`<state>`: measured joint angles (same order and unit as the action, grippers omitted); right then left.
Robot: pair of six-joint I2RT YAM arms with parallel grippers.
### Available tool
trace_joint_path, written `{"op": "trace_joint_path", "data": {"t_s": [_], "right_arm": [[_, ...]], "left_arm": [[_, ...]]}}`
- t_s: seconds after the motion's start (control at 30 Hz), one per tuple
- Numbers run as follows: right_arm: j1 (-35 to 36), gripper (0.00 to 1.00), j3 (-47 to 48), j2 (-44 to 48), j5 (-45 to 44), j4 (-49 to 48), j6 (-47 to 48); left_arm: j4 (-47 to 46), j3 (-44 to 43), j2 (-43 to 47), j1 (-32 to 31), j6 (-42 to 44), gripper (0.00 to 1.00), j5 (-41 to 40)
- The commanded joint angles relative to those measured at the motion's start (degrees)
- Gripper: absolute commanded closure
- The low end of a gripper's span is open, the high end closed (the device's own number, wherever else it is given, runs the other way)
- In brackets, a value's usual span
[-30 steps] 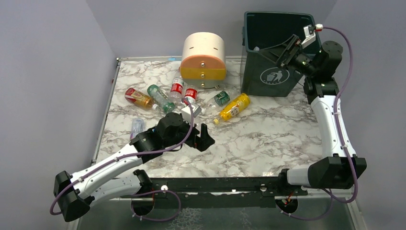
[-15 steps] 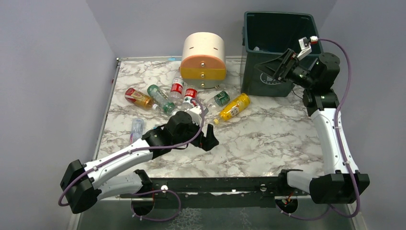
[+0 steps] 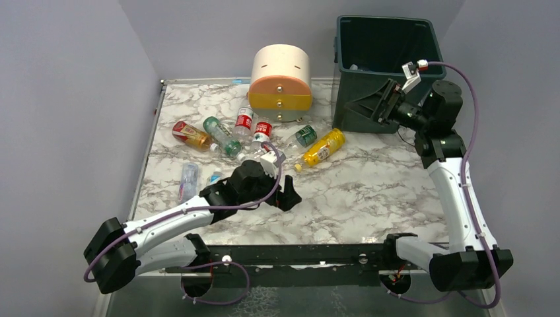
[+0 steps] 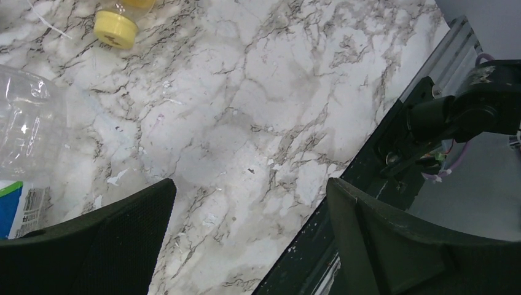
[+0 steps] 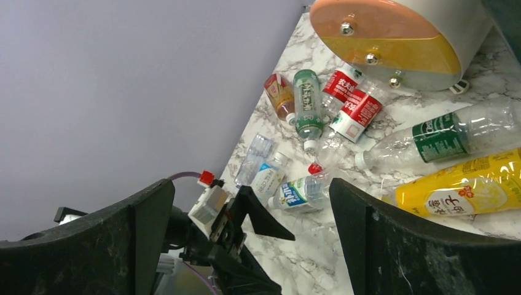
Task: Put the plastic bottles in the bin
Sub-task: Pick up the plastic bottle at the center of the board.
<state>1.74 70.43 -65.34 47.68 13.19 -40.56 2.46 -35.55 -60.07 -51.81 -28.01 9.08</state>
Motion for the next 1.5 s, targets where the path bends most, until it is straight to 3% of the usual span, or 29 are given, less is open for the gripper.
{"op": "trace_joint_path", "data": {"t_s": [0.0,0.4,0.6,1.0,1.33,1.47], "right_arm": [[0.76,0.00,-1.08,3.05,-0.57,0.30,0.53],[1.16,0.00,-11.48,15.56,-3.82,6.72,-0.26],[1.16,0.00,-14.97,19.74,-4.03,10.30,0.10],[1.16,0.00,-12.89,18.45,-1.35,13.15,2.76],[1.16,0.00,-17.22,18.95,-0.69,9.15,1.27],[1.16,0.00,-17.45,18.68,-0.50,9.12,1.68]], "left_arm": [[-6.43,2.13,0.91,0.15,-0.97,0.01,-2.21],[-9.96,-2.48,-8.86,0.19,3.68,0.01,-6.21],[-16.92,-7.01,-18.92,0.22,11.74,0.01,-13.30],[-20.48,-23.64,-42.57,1.40,25.61,0.01,-17.30],[-21.60,-26.09,-50.33,2.98,28.47,0.04,-16.81],[-21.99,-26.61,-51.67,3.59,28.39,0.12,-16.73]]}}
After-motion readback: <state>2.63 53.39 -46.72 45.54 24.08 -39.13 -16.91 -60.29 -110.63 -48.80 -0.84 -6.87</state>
